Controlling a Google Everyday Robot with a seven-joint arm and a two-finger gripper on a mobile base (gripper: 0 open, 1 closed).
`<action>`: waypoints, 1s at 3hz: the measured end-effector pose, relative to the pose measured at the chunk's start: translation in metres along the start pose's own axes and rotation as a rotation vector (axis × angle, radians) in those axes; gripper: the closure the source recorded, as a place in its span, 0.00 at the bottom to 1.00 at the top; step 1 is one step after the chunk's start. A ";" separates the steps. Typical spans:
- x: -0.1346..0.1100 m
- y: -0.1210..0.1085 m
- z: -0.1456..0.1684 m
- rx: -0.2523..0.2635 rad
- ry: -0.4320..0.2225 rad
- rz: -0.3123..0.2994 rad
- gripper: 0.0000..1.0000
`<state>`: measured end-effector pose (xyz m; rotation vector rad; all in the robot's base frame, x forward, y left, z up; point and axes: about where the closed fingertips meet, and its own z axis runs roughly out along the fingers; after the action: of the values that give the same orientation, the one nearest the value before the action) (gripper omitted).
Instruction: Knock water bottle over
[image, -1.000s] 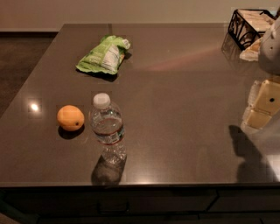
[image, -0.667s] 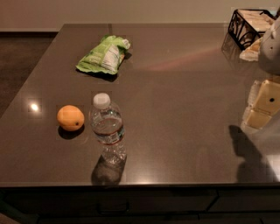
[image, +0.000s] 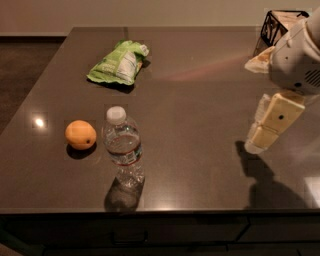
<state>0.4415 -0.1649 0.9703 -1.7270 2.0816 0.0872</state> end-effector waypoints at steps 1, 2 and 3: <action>-0.044 0.023 0.017 -0.044 -0.161 -0.047 0.00; -0.087 0.047 0.033 -0.087 -0.295 -0.063 0.00; -0.128 0.069 0.046 -0.135 -0.401 -0.084 0.00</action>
Offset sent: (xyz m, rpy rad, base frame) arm -0.0391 0.1626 -0.0150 0.4475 0.0117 0.2294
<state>0.4056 -0.0168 0.9602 -1.7041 1.7415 0.5145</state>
